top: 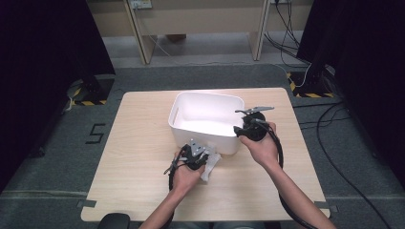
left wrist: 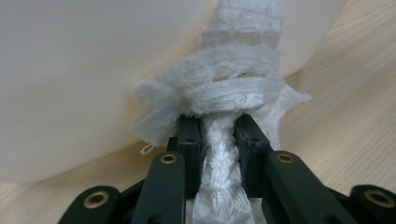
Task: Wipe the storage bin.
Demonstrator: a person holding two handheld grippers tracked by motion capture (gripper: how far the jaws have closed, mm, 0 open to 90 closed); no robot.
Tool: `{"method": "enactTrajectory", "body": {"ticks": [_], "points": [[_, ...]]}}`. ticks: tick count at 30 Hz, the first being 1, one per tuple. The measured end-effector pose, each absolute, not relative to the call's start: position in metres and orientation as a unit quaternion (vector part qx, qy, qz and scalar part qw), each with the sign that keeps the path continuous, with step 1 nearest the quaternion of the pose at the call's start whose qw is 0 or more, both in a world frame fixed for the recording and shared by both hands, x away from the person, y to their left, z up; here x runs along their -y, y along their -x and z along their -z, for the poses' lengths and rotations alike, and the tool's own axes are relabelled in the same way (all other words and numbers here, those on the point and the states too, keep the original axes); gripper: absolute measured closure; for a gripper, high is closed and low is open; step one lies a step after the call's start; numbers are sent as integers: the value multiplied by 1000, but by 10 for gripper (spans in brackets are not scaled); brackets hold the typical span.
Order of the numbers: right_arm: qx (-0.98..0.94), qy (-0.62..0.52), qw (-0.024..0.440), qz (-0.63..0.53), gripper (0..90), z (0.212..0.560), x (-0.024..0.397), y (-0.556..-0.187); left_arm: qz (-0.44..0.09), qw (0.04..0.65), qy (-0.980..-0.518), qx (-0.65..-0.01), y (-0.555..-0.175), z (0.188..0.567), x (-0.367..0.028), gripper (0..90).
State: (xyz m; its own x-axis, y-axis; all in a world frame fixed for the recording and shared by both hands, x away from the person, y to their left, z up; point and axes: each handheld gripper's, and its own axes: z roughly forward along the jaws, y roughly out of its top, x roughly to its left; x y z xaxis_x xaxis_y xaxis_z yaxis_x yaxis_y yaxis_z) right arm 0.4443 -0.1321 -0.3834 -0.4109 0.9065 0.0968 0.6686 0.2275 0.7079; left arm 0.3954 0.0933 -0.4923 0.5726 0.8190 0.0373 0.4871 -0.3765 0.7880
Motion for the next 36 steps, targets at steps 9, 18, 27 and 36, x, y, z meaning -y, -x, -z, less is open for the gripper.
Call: {"method": "enactTrajectory", "body": {"ticks": [9,18,27,36], "points": [[-764,-515,171,-348,599,383,132,-444,-222,395,-796,-402,-392,481,-91,750],[-764,-516,171,-348,599,383,132,-444,-231,410,-787,-399,-389,468,-91,750],[-762,-519,169,-348,599,384,133,-445,-236,416,-785,-395,-388,455,-90,750],[-763,-517,169,-349,599,384,134,-446,-244,421,-783,-387,-386,444,-89,750]]}}
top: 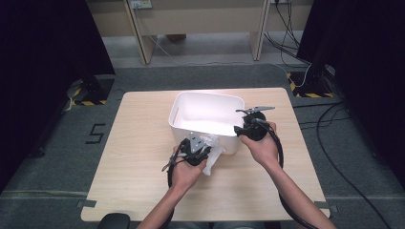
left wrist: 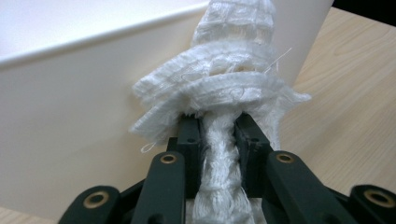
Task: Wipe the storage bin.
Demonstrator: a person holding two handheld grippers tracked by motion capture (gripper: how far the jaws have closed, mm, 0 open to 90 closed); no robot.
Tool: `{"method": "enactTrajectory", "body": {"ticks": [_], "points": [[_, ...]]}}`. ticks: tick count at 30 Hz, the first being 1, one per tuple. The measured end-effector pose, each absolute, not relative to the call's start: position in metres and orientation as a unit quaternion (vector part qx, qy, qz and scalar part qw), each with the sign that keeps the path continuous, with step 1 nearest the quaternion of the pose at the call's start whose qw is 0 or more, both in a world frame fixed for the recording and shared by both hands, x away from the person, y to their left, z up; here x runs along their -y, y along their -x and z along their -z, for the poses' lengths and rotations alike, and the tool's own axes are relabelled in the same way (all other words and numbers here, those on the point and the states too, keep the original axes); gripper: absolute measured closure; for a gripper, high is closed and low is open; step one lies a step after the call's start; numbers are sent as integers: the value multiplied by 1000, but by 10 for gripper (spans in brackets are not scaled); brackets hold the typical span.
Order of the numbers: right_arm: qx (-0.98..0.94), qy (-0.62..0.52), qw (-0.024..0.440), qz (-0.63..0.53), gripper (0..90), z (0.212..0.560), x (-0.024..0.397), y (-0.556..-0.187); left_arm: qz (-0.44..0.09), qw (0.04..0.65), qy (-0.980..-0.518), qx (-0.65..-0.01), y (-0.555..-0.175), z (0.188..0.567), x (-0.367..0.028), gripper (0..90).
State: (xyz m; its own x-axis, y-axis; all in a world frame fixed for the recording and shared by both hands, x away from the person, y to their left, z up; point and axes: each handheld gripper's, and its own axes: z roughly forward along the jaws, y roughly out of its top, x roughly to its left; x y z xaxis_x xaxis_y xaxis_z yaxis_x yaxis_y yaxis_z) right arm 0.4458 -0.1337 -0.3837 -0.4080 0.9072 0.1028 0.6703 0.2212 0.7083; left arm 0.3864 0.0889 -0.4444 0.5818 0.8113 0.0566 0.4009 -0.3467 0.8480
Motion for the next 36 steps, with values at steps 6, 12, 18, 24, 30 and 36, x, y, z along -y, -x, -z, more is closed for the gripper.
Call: {"method": "enactTrajectory", "body": {"ticks": [6,12,18,24,30,36], "points": [[-761,-519,169,-350,599,384,134,-446,-248,426,-781,-385,-386,438,-88,749],[-762,-518,169,-350,601,384,134,-446,-248,426,-780,-386,-385,437,-86,750],[-761,-519,170,-350,603,384,134,-447,-247,426,-780,-385,-386,436,-86,749],[-760,-520,170,-350,603,384,134,-447,-247,424,-782,-385,-387,438,-83,749],[-760,-521,169,-351,603,384,135,-447,-246,420,-785,-383,-387,442,-81,749],[-760,-521,170,-351,602,384,134,-447,-242,417,-788,-382,-388,446,-79,749]]}}
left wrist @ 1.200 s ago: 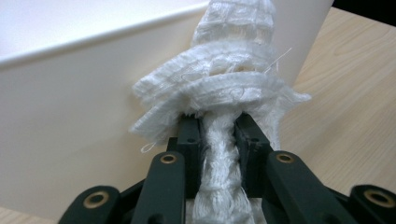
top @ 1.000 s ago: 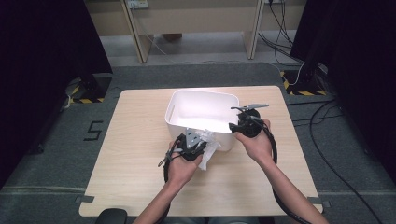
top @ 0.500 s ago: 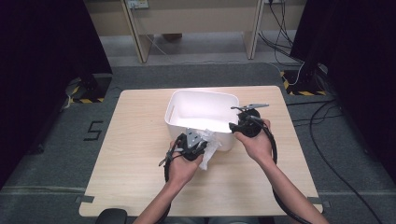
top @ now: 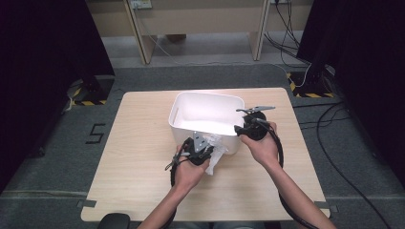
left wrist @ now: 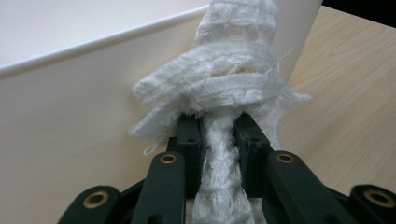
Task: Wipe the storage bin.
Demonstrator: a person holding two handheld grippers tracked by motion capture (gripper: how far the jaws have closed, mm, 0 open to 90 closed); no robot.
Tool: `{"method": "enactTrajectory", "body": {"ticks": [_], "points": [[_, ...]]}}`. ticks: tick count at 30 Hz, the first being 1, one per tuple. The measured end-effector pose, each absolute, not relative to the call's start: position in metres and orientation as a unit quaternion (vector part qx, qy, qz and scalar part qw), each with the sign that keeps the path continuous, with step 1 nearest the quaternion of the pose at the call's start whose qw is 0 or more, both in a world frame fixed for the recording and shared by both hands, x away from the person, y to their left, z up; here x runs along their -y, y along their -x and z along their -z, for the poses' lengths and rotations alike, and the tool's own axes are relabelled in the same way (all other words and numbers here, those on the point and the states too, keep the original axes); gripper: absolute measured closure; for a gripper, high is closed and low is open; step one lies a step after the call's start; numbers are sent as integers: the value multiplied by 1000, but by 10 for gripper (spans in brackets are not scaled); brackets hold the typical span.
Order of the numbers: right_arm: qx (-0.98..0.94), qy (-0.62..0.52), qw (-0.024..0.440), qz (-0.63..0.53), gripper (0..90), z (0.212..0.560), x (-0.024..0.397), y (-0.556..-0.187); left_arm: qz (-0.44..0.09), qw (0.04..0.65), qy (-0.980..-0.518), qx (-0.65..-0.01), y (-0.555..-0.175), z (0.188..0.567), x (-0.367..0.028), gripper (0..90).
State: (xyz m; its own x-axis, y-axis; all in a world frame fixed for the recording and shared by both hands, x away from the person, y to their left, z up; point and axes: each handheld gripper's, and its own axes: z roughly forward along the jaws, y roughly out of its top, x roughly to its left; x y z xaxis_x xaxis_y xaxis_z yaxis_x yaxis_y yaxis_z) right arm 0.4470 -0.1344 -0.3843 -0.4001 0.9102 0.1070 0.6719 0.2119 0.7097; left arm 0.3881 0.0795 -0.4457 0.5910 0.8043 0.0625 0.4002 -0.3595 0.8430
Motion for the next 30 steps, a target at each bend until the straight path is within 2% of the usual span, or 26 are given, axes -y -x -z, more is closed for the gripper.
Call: {"method": "enactTrajectory", "body": {"ticks": [30], "points": [[-761,-518,174,-350,598,384,132,-445,-224,390,-806,-386,-392,475,-71,749]]}}
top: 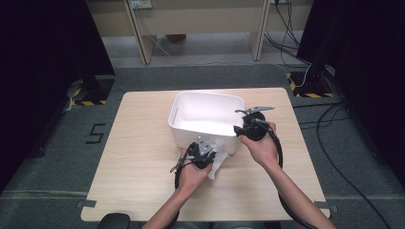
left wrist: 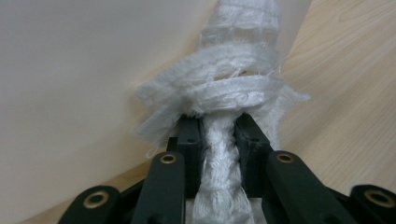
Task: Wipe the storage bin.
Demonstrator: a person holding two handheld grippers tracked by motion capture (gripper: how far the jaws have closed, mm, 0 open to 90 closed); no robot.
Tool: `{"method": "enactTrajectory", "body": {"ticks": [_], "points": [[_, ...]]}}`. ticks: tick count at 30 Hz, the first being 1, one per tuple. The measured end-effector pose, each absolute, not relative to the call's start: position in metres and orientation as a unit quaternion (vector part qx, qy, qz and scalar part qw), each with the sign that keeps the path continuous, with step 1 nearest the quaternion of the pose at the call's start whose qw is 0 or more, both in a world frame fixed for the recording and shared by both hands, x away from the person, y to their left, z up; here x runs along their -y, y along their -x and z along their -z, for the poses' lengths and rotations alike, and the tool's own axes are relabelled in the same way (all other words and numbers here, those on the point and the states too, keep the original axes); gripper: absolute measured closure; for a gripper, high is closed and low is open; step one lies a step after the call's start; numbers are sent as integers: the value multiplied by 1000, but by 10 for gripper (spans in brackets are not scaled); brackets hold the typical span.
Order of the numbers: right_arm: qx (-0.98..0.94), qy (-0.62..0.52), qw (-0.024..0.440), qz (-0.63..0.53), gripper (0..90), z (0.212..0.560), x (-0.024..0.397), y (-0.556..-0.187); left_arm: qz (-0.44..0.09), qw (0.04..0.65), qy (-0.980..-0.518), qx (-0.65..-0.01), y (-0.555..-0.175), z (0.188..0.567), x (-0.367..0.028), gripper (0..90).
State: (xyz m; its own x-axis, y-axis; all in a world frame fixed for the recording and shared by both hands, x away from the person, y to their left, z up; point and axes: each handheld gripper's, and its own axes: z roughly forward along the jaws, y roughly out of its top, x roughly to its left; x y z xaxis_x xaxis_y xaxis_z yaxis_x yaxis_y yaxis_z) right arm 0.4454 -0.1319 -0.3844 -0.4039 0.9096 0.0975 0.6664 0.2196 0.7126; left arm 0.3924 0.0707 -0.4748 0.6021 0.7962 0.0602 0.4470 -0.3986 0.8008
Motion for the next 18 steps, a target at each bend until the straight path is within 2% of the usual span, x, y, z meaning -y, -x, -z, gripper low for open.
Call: {"method": "enactTrajectory", "body": {"ticks": [18], "points": [[-762,-516,178,-349,598,384,131,-445,-210,368,-818,-389,-398,491,-66,750]]}}
